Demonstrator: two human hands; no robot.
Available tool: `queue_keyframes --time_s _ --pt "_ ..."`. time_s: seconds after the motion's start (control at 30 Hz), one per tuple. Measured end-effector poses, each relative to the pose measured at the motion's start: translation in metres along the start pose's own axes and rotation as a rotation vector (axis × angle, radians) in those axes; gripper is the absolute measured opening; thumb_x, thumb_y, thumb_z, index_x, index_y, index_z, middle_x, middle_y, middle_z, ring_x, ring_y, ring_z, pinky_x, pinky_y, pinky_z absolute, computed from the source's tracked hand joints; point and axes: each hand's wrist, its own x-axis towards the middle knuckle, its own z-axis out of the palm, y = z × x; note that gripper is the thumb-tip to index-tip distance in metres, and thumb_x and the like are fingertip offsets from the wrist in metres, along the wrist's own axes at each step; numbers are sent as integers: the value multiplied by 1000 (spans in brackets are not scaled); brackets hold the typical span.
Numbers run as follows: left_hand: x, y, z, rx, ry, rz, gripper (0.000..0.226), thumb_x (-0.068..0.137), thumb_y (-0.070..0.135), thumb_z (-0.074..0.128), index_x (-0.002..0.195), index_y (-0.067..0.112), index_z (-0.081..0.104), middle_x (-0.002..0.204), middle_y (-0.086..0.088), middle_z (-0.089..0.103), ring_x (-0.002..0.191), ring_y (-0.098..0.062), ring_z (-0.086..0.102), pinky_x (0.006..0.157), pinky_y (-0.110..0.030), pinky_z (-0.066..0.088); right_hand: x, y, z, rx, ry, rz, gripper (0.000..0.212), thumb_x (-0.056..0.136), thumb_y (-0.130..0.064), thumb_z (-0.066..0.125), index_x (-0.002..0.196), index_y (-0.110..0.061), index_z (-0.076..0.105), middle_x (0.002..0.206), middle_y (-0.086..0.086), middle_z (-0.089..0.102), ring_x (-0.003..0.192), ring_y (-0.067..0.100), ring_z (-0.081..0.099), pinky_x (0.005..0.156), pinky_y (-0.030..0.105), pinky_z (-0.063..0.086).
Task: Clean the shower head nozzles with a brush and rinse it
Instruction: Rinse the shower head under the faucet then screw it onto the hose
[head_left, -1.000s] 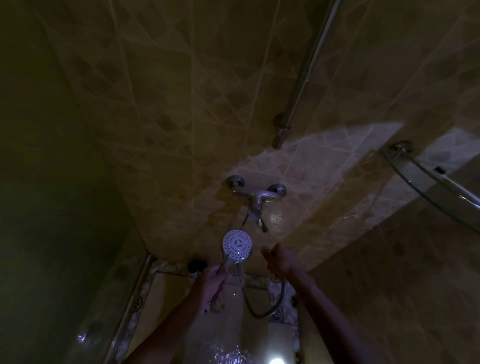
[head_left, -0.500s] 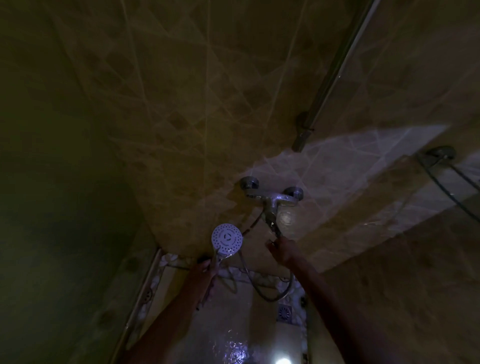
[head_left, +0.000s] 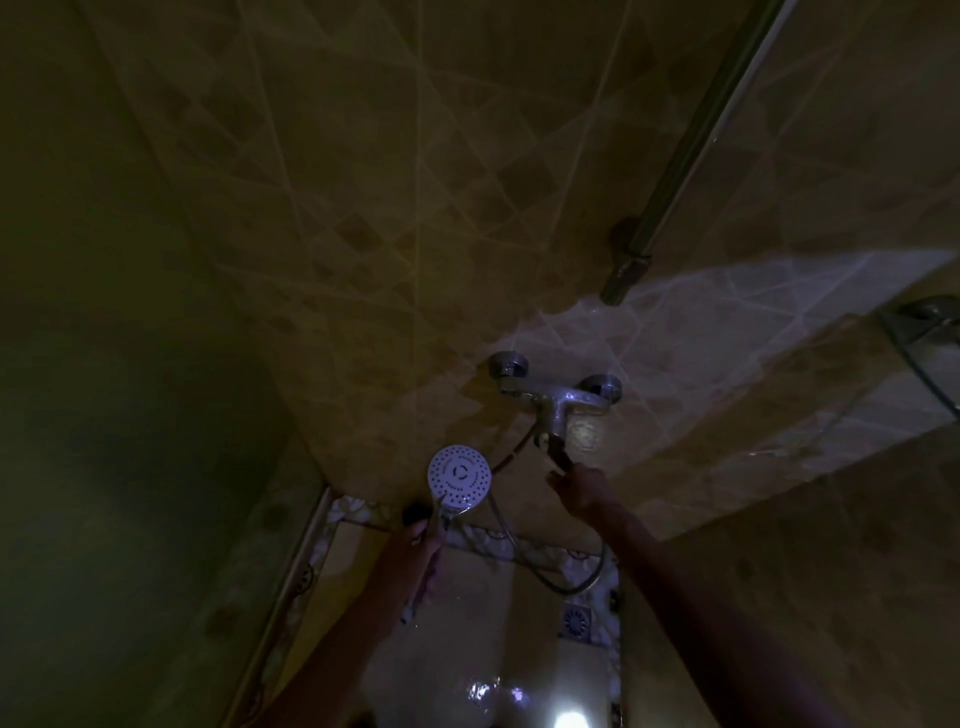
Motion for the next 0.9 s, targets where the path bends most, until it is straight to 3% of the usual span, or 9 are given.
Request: queue_keyframes --time_s 0.13,0.33,0.43,0.53,0.63,0.73,0.8,0.9 --pt "-3 3 3 -40 6 -21 25 96 30 55 95 5 61 51 -3 49 34 -15 44 35 -20 34 6 4 -1 30 7 9 42 101 -31 43 113 5 60 115 27 65 107 38 62 79 34 47" --pt "-10 7 8 -35 30 6 19 97 31 54 81 21 59 47 0 50 34 -13 45 35 -20 34 0 2 3 43 33 -20 40 102 -28 40 115 3 62 118 28 64 111 40 60 85 36 46" --pt "-16 11 12 -33 23 7 23 97 33 53 86 14 58 48 -2 49 34 -12 45 35 -20 35 -7 4 0 63 46 -45 38 101 -27 39 110 2 63 116 27 65 107 39 61 83 34 46" --pt "-22 14 18 -49 7 35 30 98 32 52 77 10 51 50 -4 45 34 -13 43 36 -20 32 -18 8 -4 121 94 -31 36 99 -30 45 108 -1 63 113 24 67 105 38 62 74 30 42" --pt "-31 17 24 -41 7 43 20 100 22 49 89 6 52 53 -6 44 35 -14 42 34 -19 32 -31 13 -3 157 124 -51 39 99 -34 46 90 -1 65 102 26 68 97 37 64 67 26 33" --pt "-41 19 29 -61 -2 49 18 100 20 48 99 4 56 55 -6 45 39 -16 41 36 -20 32 -50 17 -4 203 134 -78 48 99 -38 46 59 -12 48 74 20 61 74 27 60 62 27 32" --pt "-48 21 32 -62 -10 59 21 100 21 49 104 3 57 56 -6 46 40 -16 41 37 -20 32 -65 20 -3 227 148 -116 48 98 -36 48 56 -14 42 67 17 55 66 22 54 60 28 33" --pt "-57 23 35 -58 -17 62 24 100 22 49 113 2 54 61 -10 48 43 -17 41 39 -22 32 -86 27 0 330 121 -156 39 98 -32 50 67 -8 49 67 20 51 64 21 50 59 29 33"
